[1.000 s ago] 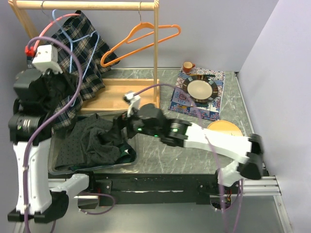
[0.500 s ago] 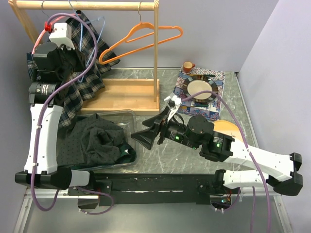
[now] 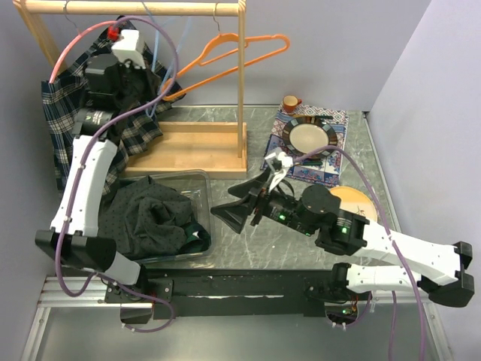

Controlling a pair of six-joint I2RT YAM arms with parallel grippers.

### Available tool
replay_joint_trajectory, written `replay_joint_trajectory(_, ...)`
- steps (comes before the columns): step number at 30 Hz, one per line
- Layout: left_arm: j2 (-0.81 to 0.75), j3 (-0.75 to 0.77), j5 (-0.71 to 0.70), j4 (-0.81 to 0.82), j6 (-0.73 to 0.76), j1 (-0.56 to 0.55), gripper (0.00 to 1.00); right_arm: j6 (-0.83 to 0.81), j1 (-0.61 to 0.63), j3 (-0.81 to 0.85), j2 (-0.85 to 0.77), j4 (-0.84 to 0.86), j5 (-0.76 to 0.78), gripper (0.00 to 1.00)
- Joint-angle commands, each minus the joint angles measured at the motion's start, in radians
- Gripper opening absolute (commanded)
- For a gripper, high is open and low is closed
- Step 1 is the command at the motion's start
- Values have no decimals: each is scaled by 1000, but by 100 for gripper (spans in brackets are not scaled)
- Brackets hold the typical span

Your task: Remove the skirt from the hanger

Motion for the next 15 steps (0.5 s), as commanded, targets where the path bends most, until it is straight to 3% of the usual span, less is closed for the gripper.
replay_joint_trajectory(1, 19, 39, 37, 34, 22, -47, 1, -19, 2, -7, -44, 56, 38, 100)
replay_joint_trajectory(7, 21, 53, 40, 3, 28, -56, 2, -10, 2, 0, -41, 56, 21, 100)
replay_joint_trajectory(13, 41, 99, -4, -58, 30, -56, 19, 10, 3, 12, -41, 45, 12, 100)
replay_joint_trajectory(15, 36, 90, -21, -63, 30, -56, 36, 17, 3, 9, -52, 45, 16, 100)
